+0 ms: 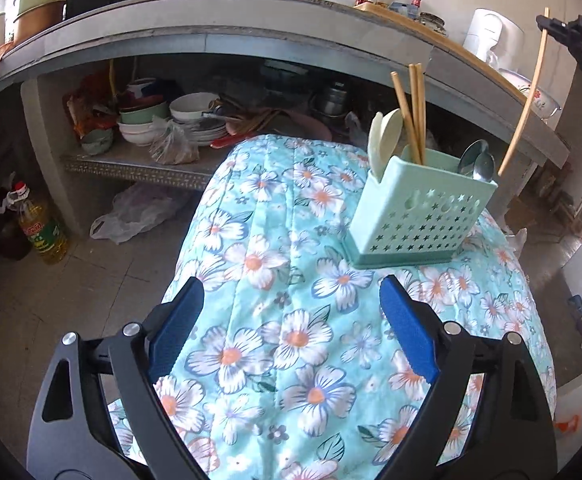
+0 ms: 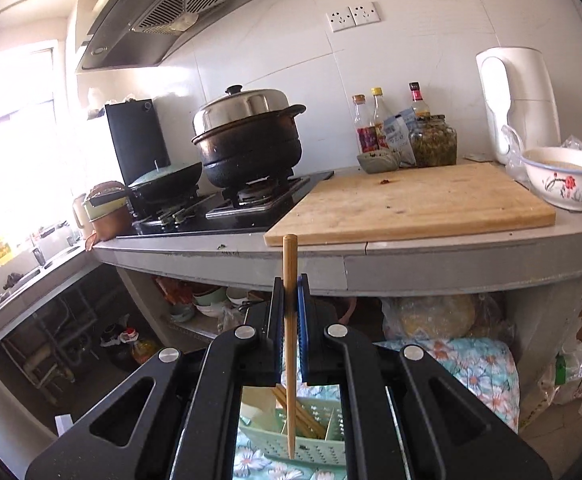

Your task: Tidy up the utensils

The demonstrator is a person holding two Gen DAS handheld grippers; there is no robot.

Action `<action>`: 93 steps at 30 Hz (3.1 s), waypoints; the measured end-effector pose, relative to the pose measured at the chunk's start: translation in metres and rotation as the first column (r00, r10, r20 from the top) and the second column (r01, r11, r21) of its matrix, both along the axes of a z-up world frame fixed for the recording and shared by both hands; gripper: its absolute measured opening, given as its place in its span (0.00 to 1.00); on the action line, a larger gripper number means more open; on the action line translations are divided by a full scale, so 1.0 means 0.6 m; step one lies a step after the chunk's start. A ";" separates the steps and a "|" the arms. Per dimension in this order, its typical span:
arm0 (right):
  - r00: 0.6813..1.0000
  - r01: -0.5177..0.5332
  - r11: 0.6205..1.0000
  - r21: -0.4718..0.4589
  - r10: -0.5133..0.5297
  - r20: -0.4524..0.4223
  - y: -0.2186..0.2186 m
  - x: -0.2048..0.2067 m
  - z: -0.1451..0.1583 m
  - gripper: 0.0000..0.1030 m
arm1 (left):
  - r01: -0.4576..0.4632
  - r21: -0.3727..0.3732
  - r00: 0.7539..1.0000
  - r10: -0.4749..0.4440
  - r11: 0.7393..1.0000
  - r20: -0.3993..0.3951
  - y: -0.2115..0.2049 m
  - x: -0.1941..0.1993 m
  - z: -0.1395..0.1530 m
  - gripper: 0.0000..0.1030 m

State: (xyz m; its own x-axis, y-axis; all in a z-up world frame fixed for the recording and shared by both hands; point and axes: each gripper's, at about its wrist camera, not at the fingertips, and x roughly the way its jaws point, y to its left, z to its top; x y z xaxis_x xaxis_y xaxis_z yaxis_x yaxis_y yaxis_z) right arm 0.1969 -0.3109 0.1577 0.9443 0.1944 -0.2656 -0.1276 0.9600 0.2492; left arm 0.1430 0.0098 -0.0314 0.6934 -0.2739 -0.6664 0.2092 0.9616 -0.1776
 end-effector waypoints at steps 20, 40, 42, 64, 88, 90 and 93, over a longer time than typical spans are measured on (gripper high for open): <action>0.992 0.009 0.960 -0.281 -0.044 -0.118 0.082 0.137 -0.154 0.06 | -0.090 -0.006 0.995 0.090 0.996 -0.033 0.063 -0.018 -0.024 0.84; 0.987 -0.017 1.000 0.009 0.019 -0.158 0.027 -0.069 -0.189 0.65 | -0.016 0.008 1.000 0.016 1.000 -0.008 0.003 -0.049 0.003 0.89; 0.981 -0.014 0.999 0.036 0.021 -0.195 0.026 -0.094 -0.214 0.71 | -0.015 0.018 1.000 0.015 1.000 -0.011 -0.006 -0.056 0.006 0.91; 0.889 0.226 0.954 -0.195 -0.284 -0.359 0.089 -0.315 -0.343 0.94 | -0.106 0.276 0.993 0.090 0.955 0.071 -0.106 -0.151 0.041 0.92; 0.882 0.292 0.917 -0.271 -0.368 -0.295 0.093 -0.346 -0.311 0.94 | -0.189 0.243 0.975 0.152 0.951 0.163 -0.094 -0.179 0.084 0.92; 0.881 0.298 0.915 -0.272 -0.373 -0.292 0.091 -0.346 -0.309 0.94 | -0.201 0.239 0.974 0.167 0.950 0.155 -0.083 -0.178 0.083 0.92; 0.880 0.302 0.915 -0.268 -0.375 -0.290 0.089 -0.347 -0.306 0.94 | -0.217 0.220 0.972 0.190 0.951 0.139 -0.067 -0.174 0.082 0.92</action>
State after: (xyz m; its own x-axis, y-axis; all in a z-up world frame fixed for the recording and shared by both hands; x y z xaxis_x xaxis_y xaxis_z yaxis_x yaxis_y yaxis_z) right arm -0.0115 -0.2578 -0.0261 0.7929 -0.2161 -0.5697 0.2687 0.9632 0.0086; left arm 0.0388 -0.0304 0.0177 0.7939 0.0341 -0.6071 0.0104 0.9975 0.0696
